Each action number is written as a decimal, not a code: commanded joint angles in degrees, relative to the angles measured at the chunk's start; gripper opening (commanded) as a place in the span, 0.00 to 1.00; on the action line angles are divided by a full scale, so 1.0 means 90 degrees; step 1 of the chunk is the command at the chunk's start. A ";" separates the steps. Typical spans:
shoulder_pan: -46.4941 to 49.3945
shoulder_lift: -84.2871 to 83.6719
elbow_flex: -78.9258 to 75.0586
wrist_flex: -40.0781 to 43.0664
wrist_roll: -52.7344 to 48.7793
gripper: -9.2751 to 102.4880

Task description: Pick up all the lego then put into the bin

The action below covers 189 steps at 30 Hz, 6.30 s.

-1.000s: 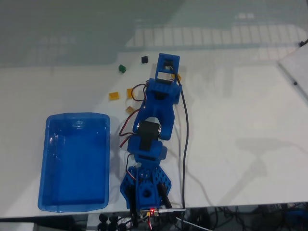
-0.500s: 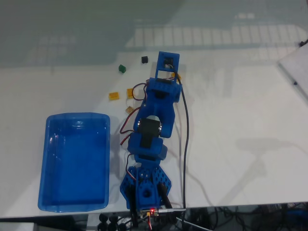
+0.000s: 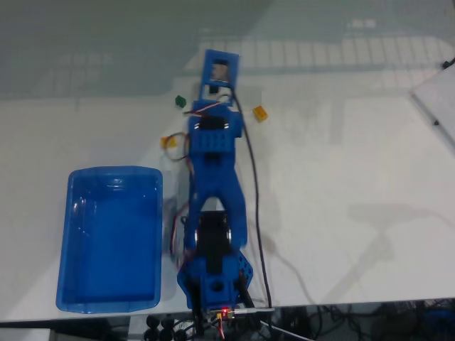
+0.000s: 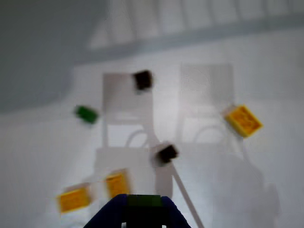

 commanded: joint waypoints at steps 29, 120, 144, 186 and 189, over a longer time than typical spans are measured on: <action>-0.8086 0.2324 -0.0273 0.3633 0.2100 0.23; 0.0674 -0.5664 -0.4424 0.1289 0.3730 0.24; 0.0566 -0.6035 -0.4570 0.1348 0.3584 0.21; -0.7715 0.0957 -0.2510 0.5029 0.3164 0.09; -0.8135 0.1084 -0.2324 0.5293 0.3086 0.10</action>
